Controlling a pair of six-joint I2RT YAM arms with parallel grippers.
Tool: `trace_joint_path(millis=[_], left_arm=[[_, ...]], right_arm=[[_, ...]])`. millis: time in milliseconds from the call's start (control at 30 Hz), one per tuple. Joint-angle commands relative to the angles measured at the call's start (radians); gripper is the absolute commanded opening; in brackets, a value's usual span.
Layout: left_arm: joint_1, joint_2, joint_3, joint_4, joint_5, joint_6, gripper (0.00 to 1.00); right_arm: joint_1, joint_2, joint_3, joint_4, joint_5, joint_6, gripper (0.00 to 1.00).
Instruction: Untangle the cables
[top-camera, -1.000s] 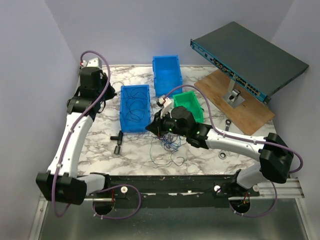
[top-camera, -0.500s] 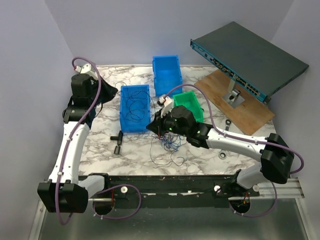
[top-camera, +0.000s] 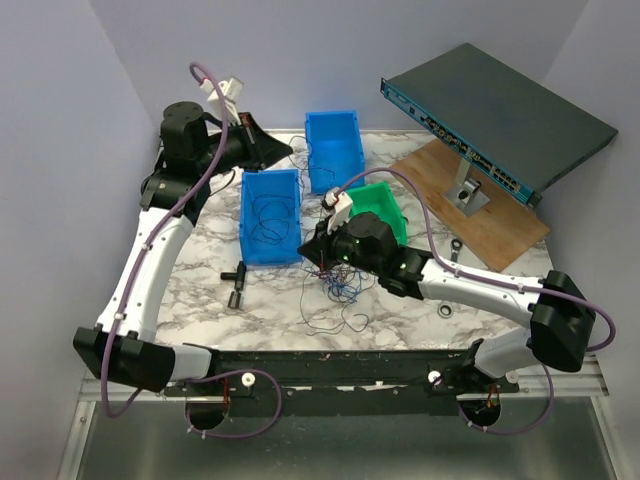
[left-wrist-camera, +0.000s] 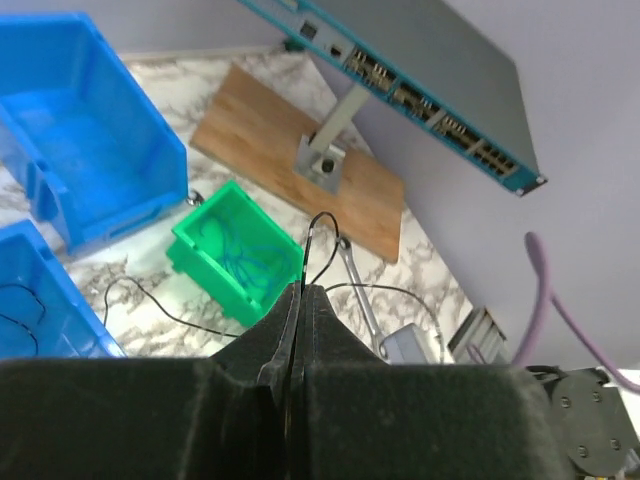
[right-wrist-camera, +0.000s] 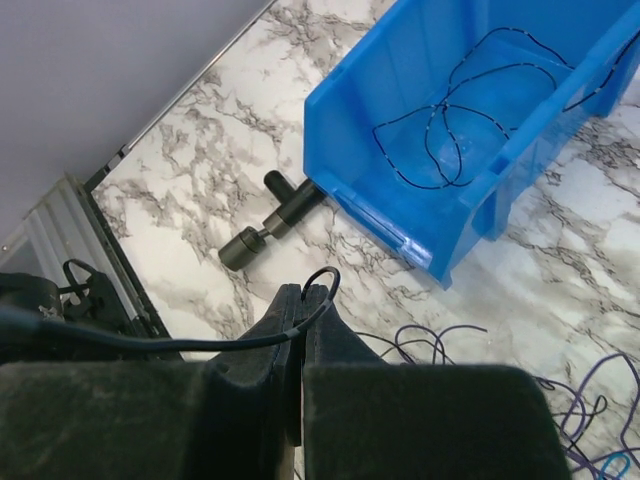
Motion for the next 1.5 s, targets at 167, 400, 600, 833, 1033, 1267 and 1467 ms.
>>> trace_joint_path(millis=[167, 400, 600, 833, 1033, 1267, 1467], left_arm=[[-0.052, 0.139, 0.013, -0.113, 0.013, 0.069, 0.0], [-0.059, 0.278, 0.005, -0.069, 0.008, 0.056, 0.0], [-0.077, 0.375, 0.053, -0.101, -0.01, 0.062, 0.0], [-0.081, 0.203, 0.061, -0.123, -0.074, 0.084, 0.0], [-0.079, 0.078, 0.095, -0.146, -0.063, 0.091, 0.0], [-0.024, -0.049, 0.088, -0.235, -0.21, 0.081, 0.0], [0.076, -0.13, 0.047, -0.322, -0.392, 0.085, 0.0]], right_arm=[[0.0, -0.048, -0.048, 0.006, 0.103, -0.008, 0.01], [-0.001, -0.037, -0.071, -0.008, 0.193, 0.026, 0.01], [-0.004, -0.035, -0.078, -0.029, 0.244, 0.043, 0.01], [-0.008, -0.084, -0.1, -0.037, 0.273, 0.033, 0.01], [-0.007, -0.072, -0.042, -0.067, 0.17, -0.023, 0.01], [-0.008, -0.055, 0.034, -0.096, 0.109, -0.055, 0.01], [-0.007, 0.011, 0.127, -0.139, 0.028, -0.056, 0.01]])
